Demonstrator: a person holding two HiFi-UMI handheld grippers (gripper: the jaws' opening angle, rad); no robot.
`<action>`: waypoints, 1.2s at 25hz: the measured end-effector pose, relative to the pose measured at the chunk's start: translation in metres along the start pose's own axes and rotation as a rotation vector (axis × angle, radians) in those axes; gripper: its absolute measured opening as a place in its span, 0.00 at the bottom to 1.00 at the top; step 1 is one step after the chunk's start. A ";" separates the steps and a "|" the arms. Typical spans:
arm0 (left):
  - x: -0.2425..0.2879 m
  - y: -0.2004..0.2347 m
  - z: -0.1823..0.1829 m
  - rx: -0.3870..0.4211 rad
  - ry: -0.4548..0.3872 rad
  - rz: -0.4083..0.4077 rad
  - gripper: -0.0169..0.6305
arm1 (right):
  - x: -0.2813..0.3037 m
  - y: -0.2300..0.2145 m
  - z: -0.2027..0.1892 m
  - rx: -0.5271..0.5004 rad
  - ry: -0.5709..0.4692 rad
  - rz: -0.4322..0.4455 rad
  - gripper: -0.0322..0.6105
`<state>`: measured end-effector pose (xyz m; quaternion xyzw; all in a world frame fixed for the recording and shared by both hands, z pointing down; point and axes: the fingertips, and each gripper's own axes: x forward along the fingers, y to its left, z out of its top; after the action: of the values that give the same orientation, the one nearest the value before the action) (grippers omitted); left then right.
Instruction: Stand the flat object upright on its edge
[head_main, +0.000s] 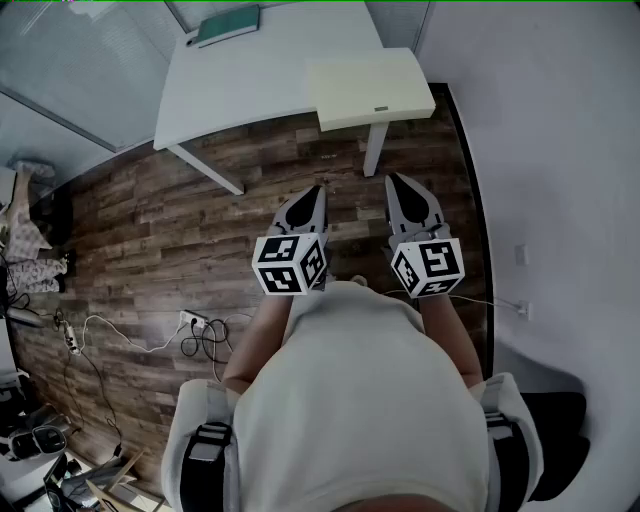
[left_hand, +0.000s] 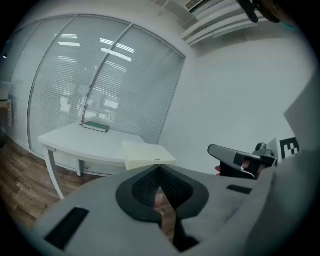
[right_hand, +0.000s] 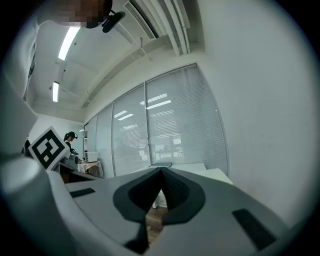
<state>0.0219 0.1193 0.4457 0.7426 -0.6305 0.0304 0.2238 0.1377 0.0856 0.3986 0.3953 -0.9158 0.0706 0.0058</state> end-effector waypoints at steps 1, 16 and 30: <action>0.000 -0.003 -0.003 -0.005 -0.001 0.000 0.06 | -0.003 -0.001 -0.001 -0.004 0.004 0.004 0.08; 0.007 -0.022 -0.016 -0.049 0.004 0.010 0.06 | -0.016 -0.023 -0.016 0.079 0.044 0.039 0.08; 0.026 -0.020 -0.020 -0.070 0.046 0.005 0.06 | -0.006 -0.026 -0.023 0.146 0.059 0.063 0.08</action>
<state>0.0509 0.1044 0.4663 0.7319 -0.6276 0.0261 0.2642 0.1599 0.0749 0.4239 0.3632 -0.9197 0.1491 0.0015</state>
